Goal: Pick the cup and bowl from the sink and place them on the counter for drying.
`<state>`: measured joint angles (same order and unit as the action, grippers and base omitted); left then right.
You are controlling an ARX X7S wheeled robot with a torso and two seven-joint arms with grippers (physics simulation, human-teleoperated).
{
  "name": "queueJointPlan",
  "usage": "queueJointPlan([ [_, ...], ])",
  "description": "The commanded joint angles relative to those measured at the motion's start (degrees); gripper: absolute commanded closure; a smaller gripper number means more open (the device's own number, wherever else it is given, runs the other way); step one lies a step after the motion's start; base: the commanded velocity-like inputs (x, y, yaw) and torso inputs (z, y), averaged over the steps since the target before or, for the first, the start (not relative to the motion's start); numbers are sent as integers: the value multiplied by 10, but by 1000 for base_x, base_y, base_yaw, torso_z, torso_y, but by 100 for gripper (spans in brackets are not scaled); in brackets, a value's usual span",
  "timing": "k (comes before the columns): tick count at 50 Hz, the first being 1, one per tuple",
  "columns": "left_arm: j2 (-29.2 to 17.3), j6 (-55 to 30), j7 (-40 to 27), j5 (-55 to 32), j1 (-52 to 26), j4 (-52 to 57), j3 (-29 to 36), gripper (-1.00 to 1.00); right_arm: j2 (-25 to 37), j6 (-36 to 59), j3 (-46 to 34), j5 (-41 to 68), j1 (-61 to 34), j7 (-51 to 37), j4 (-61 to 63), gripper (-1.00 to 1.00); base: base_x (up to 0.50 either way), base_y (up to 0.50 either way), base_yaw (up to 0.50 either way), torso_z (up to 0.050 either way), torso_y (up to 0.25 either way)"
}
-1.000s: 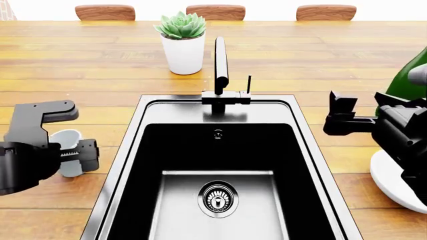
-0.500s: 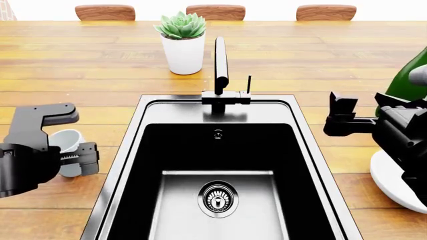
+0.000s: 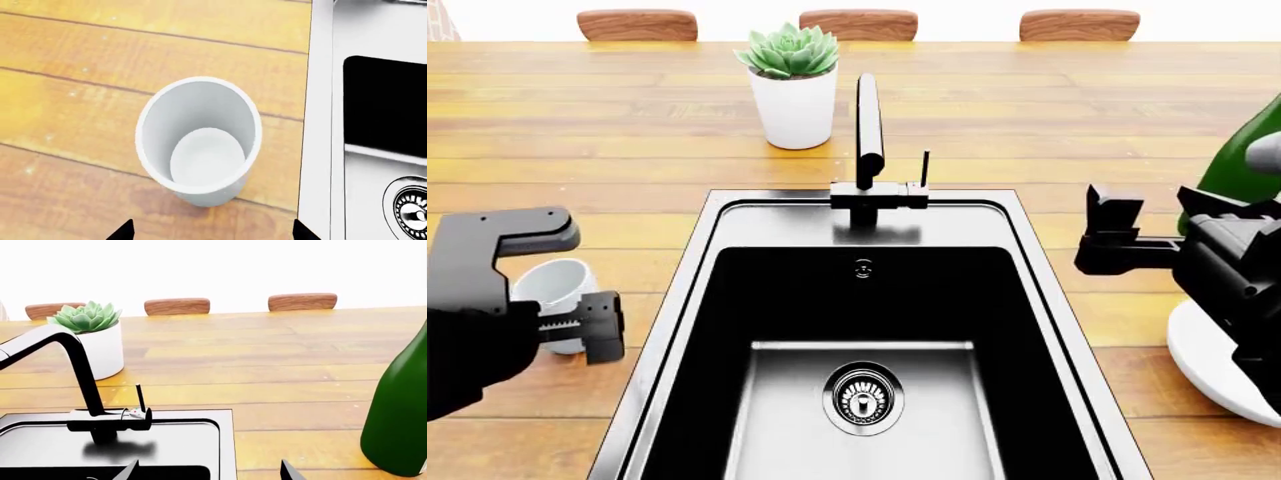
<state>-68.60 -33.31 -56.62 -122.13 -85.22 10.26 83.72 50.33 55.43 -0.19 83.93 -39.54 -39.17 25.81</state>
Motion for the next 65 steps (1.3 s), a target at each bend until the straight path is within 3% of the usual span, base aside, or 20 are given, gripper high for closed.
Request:
queueJointPlan([
  [1,-19,6,-32,18,-18,67,-26,-100,-5,-2,1,-7,0,3,2,-100,0,0,0,0,0],
  [11,-63,40,-50,41,-47,151,-65,-100,-7,-4,-1,-13,14,-9,6,-100,0,0,0,0,0],
  [22,-42,18,-56,139,-72,195,-78,-100,-4,-11,11,2,12,-16,22,-100,0,0,0,0,0],
  [26,-59,85,-56,168,-46,204,-82,-100,-2,-18,19,-1,19,-10,25,-100,0,0,0,0,0],
  [29,-59,89,-64,188,-40,203,-79,-100,1,-14,15,-2,17,-12,27,-100,0,0,0,0,0],
  [34,-29,82,-45,229,-47,202,-80,-100,2,-15,17,4,14,-17,28,-100,0,0,0,0,0],
  [45,-19,68,-18,269,-67,201,-91,-100,1,-17,16,4,10,-19,27,-100,0,0,0,0,0],
  [56,42,105,47,371,-50,161,-86,-100,1,-12,11,15,-8,-32,22,-100,0,0,0,0,0],
  [65,95,124,95,402,-55,115,-92,-100,-14,-12,-17,-24,-39,-17,8,-100,0,0,0,0,0],
])
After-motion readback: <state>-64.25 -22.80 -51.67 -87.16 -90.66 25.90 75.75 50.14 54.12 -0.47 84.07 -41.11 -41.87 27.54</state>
